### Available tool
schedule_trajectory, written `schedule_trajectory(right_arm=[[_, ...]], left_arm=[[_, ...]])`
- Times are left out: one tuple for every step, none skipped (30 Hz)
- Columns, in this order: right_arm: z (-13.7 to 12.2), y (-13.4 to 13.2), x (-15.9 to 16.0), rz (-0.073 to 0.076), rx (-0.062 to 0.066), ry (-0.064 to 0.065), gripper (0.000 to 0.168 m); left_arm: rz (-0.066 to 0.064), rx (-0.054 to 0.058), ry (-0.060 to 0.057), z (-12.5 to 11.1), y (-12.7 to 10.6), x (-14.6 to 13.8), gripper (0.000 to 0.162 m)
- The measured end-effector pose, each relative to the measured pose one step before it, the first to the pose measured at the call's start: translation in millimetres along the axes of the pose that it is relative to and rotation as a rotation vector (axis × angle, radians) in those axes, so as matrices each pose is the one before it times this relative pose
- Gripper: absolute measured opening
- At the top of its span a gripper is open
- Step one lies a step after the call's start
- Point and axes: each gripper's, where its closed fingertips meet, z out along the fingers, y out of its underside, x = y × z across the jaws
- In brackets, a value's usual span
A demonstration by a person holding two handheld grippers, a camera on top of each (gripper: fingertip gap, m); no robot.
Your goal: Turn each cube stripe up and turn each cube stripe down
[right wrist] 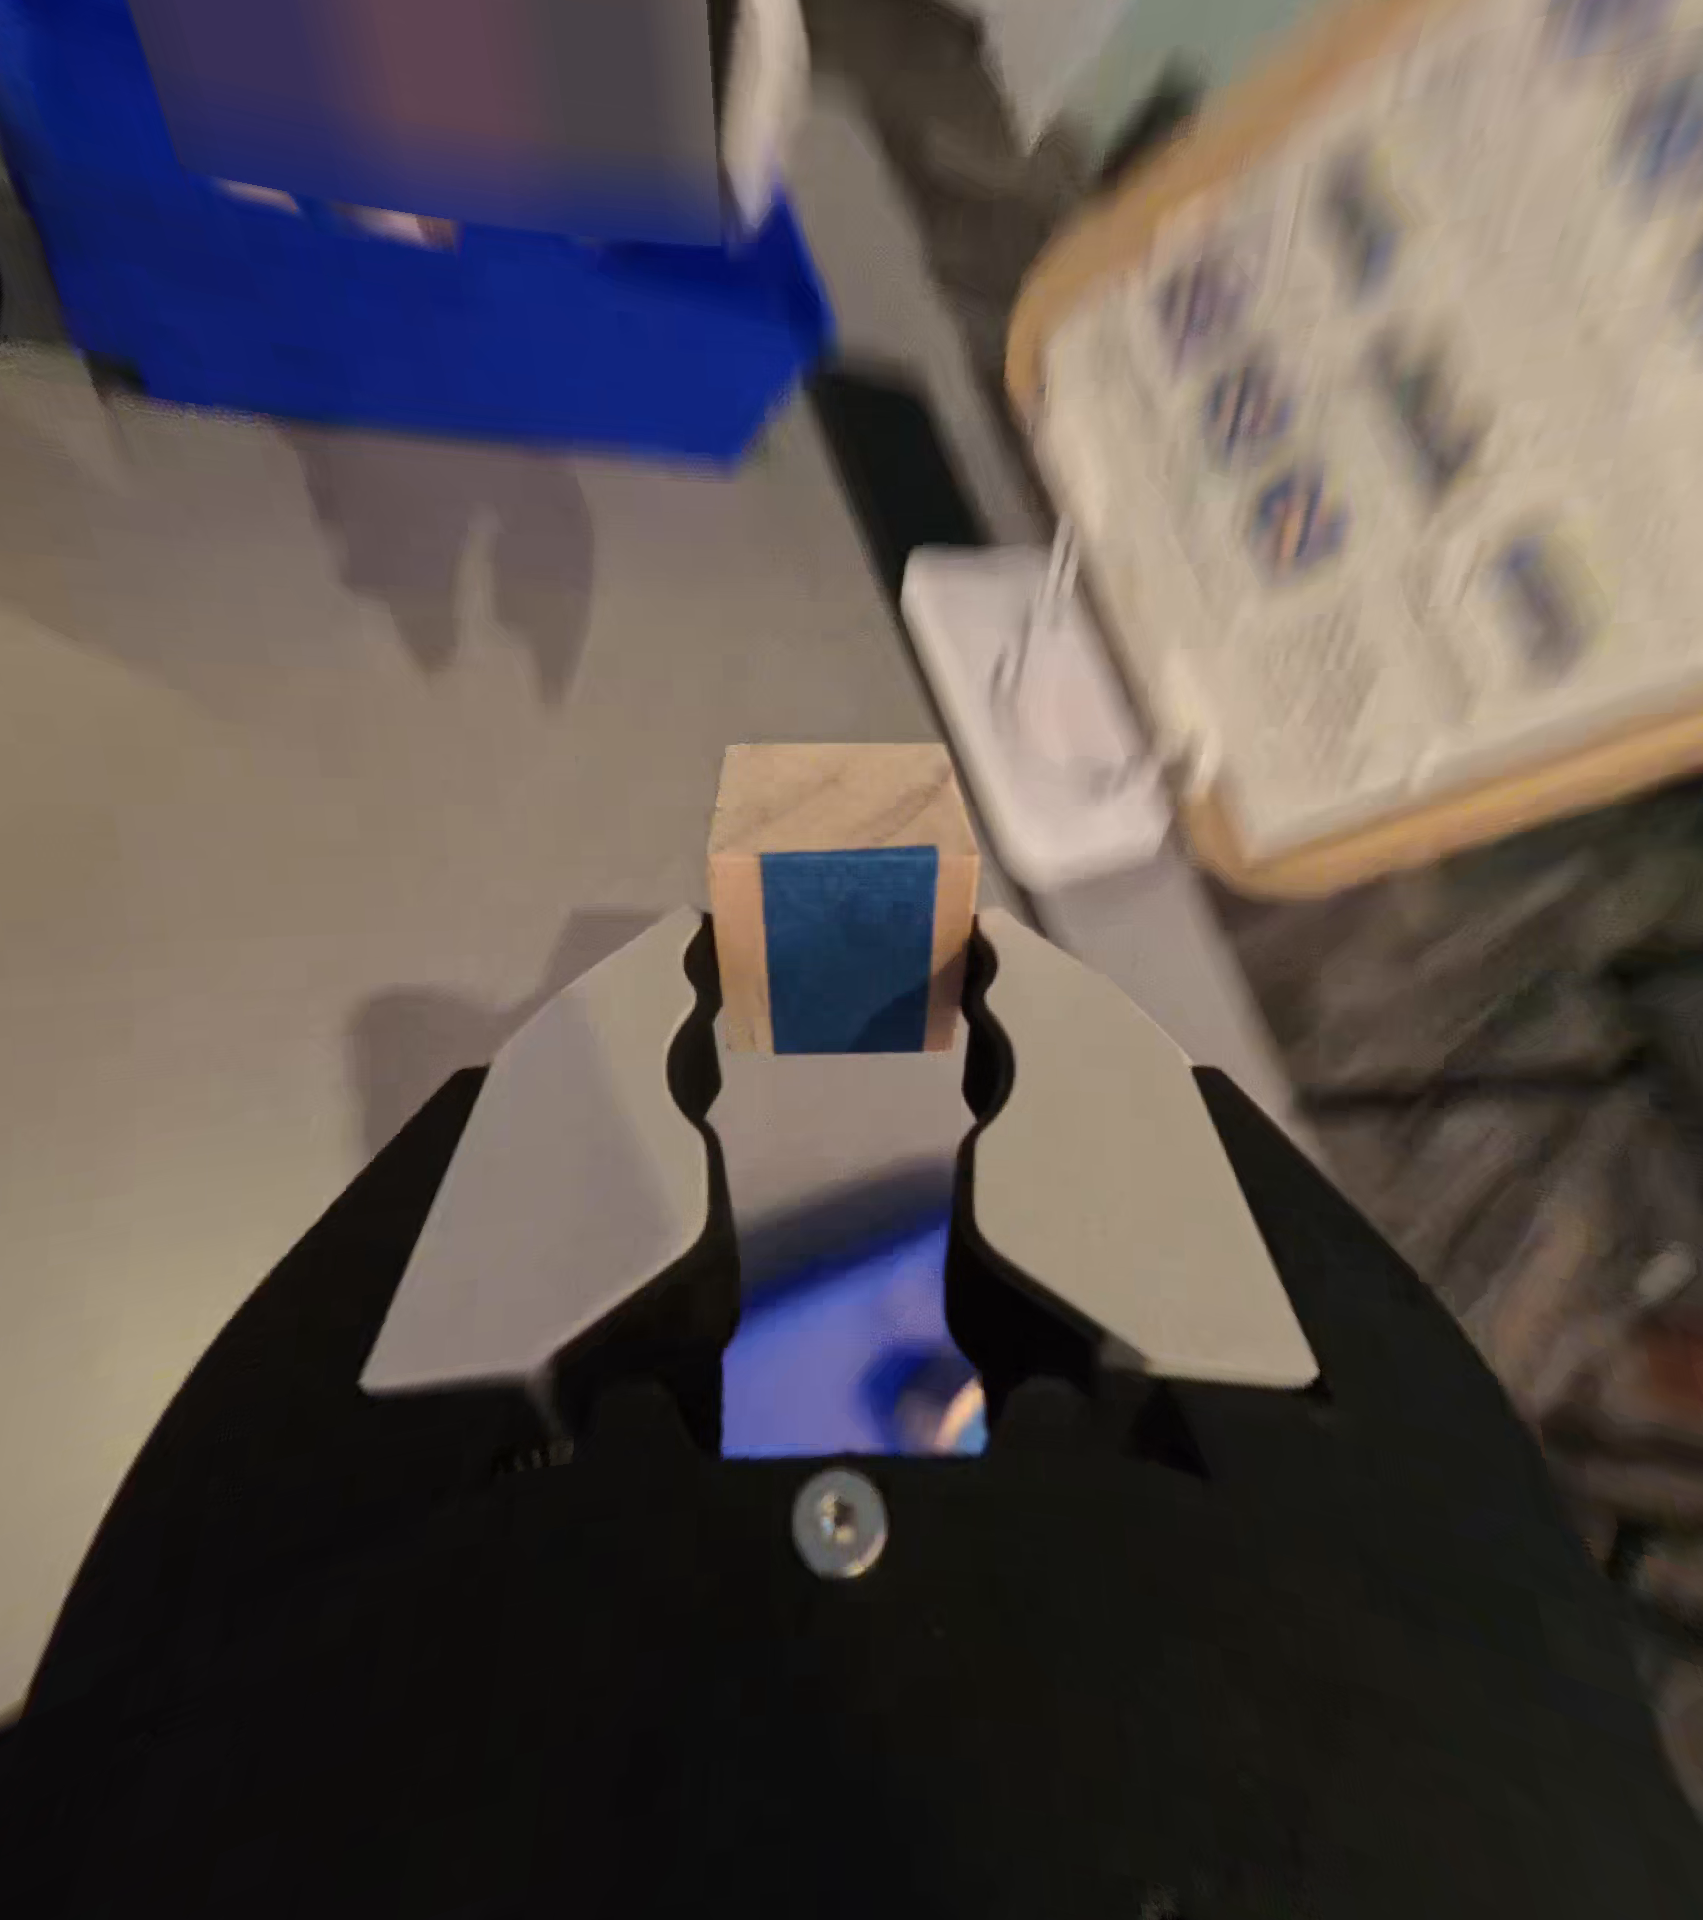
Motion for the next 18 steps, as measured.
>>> schedule_trajectory(right_arm=[[-6.83, 29.92, 7.82, 0.1105, -0.1204, -0.0278, 0.045], [-2.48, 32.57, 13.3, 0.1033, -0.1247, 0.0119, 0.045], [2.12, 36.28, 16.2, 0.0881, -0.1513, 0.0322, 0.045], [7.78, 37.02, 16.58, 0.0729, -0.1609, 0.0377, 0.045], [13.22, 34.77, 12.74, 0.0687, -0.1632, 0.0131, 0.045], [17.69, 25.99, 8.04, 0.0654, -0.1323, -0.0239, 0.045], [19.16, 15.77, 3.87, 0.0605, -0.0948, -0.0597, 0.045], [17.91, 7.87, 4.28, 0.0544, -0.0674, -0.0599, 0.045], [15.72, 2.97, 6.6, 0.0437, -0.0452, -0.0383, 0.045], [13.08, 1.19, 6.23, 0.0341, -0.0348, -0.0257, 0.045], [10.4, 1.31, 4.52, 0.0148, -0.0316, -0.0205, 0.045], [7.24, 0.93, 4.71, -0.0014, -0.0218, -0.0015, 0.045], [4.2, 0.76, 4.58, -0.0035, -0.0125, 0.0124, 0.046], [1.47, 0.57, 3.69, 0.0022, -0.0061, 0.0146, 0.046], [-0.12, -0.99, 3.04, 0.0076, 0.0065, 0.0135, 0.046], [-0.32, -1.97, 2.06, 0.0135, 0.0124, 0.004, 0.046], [0.45, -0.98, 1.28, 0.0158, 0.0056, -0.0024, 0.046], [1.21, 0.61, 2.44, 0.0151, -0.0052, 0.0051, 0.046]], left_arm=[[0.0277, 0.006, -0.0239, -3.97, -2.88, 0.97, 0.046], [0.023, 0.0048, -0.0199, -3.3, -2.29, 0.7, 0.045], [0.0141, 0.0007, -0.0152, -2.62, -1.3, 0.47, 0.044], [0.0026, -0.0057, -0.0148, -2.08, 0.01, -0.44, 0.044], [-0.0052, -0.0101, -0.0154, -1.55, 0.95, -1.29, 0.043], [-0.0057, -0.0093, -0.0088, -1.17, 1.1, -0.54, 0.042], [-0.0043, -0.0057, -0.0035, -0.92, 0.55, 0.3, 0.042], [-0.0016, -0.0031, -0.0051, -0.76, -0.08, 0.46, 0.041], [0.0037, -0.0021, -0.0083, -0.79, -0.2, 0.43, 0.041], [0.0078, -0.002, -0.0078, -0.8, -0.36, 1.13, 0.041], [0.0097, -0.0007, -0.0059, -1.05, -0.68, 1.62, 0.04], [0.0111, 0.001, -0.0035, -1.25, -0.96, 2.18, 0.04], [0.012, 0.0027, -0.0047, -1.36, -1.39, 2.01, 0.039], [0.0138, 0.0056, -0.0051, -1.37, -1.81, 2.03, 0.039], [0.0179, 0.0096, -0.0065, -1.32, -2.5, 1.79, 0.038], [0.0203, 0.011, -0.0083, -1.43, -2.56, 1.61, 0.038], [0.0192, 0.0074, -0.0063, -1.38, -2.1, 1.66, 0.038], [0.0165, 0.0021, -0.0032, -1.35, -1.41, 1.88, 0.038]])
